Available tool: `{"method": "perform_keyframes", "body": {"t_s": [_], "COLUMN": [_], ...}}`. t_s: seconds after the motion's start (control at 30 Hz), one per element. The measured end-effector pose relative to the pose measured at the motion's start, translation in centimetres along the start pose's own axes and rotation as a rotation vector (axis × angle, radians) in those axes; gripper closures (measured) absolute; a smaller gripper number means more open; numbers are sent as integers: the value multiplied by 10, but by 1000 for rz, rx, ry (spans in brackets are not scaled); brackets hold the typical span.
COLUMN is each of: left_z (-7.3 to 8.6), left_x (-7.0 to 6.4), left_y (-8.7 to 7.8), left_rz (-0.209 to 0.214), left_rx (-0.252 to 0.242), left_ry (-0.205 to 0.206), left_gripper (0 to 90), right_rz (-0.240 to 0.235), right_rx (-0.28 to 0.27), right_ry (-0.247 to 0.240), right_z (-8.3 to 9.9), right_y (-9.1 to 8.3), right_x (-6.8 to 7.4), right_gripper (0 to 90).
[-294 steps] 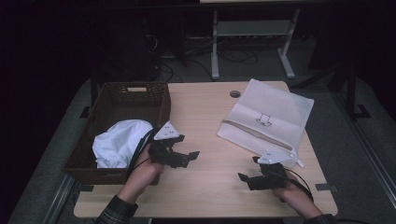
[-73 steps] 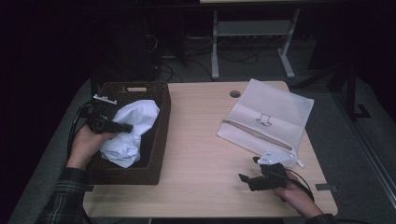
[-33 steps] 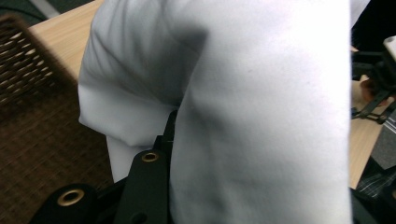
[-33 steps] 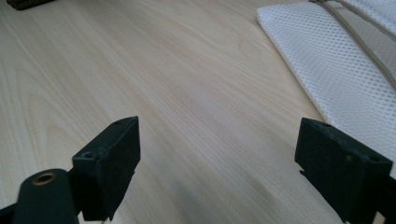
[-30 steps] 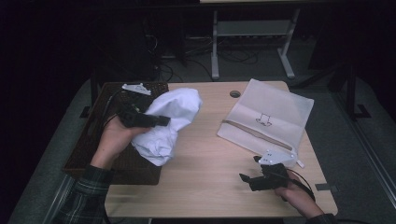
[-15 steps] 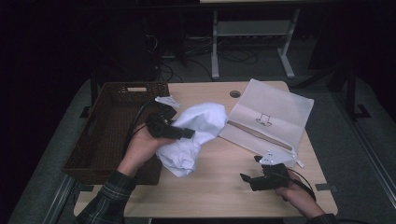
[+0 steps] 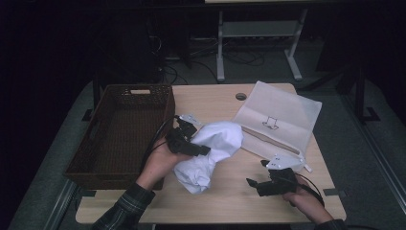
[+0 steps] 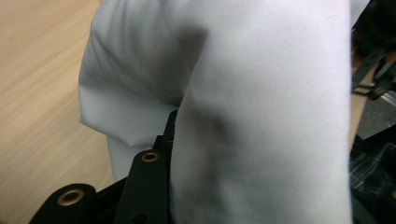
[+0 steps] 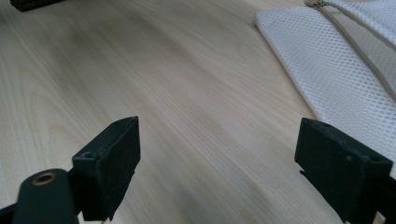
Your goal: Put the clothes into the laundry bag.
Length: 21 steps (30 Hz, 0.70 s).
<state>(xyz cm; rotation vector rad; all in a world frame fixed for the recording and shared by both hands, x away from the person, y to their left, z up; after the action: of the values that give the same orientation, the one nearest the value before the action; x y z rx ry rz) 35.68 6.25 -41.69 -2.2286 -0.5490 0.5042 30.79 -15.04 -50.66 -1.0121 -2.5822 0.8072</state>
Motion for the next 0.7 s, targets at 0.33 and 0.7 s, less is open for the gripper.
{"method": "perform_keyframes", "body": {"t_s": [0.33, 0.7], "left_z": [17, 36], "left_x": [-3, -1], "left_y": [28, 51], "left_rz": [-18, -49], "left_rx": [39, 70], "left_ry": [0, 3], "left_gripper": [638, 637], "right_rz": [-3, -11], "right_rx": [6, 9], "right_ry": [-3, -5], "right_z": [1, 2], "right_y": [0, -1], "right_x": [0, 0], "right_gripper": [136, 135]}}
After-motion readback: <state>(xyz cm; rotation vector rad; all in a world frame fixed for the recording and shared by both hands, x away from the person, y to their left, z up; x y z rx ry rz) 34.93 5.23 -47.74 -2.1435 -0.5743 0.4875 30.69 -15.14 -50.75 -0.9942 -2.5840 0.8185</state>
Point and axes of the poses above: each handheld gripper's, and its own axes: y roughly forward along the jaws, z roughly out of its underside, x roughly to its left, the point moved 8 cm from there along y, roughly forward along the jaws, and after that the axes turned 2 degrees about -x, right-handed, at the moved point
